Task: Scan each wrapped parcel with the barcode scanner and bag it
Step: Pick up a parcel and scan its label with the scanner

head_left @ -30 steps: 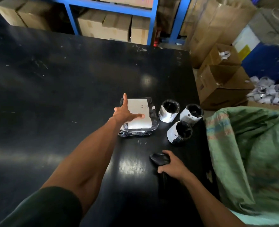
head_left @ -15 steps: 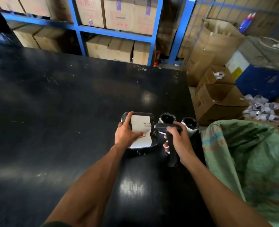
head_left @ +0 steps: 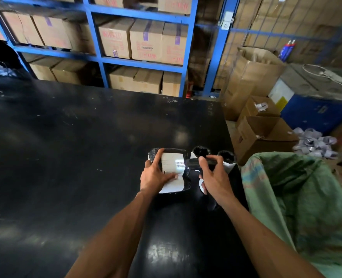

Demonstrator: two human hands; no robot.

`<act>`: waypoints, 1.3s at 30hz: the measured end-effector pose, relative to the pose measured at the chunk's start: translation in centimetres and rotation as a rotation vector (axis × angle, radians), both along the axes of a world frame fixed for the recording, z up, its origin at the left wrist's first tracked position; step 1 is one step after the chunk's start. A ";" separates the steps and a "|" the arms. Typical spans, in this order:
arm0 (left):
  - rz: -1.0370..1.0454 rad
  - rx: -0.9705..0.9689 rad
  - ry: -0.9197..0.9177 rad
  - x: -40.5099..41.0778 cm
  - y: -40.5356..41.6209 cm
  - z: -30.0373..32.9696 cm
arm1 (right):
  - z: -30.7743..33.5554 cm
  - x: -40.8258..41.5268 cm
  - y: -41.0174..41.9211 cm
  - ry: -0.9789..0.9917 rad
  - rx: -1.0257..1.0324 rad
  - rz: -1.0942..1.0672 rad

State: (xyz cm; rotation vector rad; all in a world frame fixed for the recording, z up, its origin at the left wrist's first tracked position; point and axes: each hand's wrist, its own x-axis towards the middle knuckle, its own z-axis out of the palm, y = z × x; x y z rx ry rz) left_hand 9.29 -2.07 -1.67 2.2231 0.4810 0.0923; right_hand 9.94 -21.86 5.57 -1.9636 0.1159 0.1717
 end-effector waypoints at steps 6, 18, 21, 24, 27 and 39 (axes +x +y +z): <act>0.003 0.018 -0.014 -0.6 0.1 0.4 | 0.1 -0.6 -0.5 0.080 0.116 0.040; 0.076 0.043 -0.064 -2.5 3.5 0.2 | -8.5 -3.6 -3.5 0.205 -0.522 0.162; 0.093 -0.002 -0.085 -3.4 4.0 -0.3 | -10.6 -5.0 -3.6 0.262 -0.573 0.178; 0.114 -0.033 -0.087 -4.3 4.2 -0.8 | -11.9 -6.2 -3.7 0.287 -0.570 0.163; 0.126 -0.087 -0.094 -4.9 4.0 -1.0 | -12.7 -7.0 -3.7 0.306 -0.539 0.162; 0.036 -0.197 -0.151 -3.6 -2.0 1.8 | -8.4 -5.5 -6.5 0.157 -0.422 0.092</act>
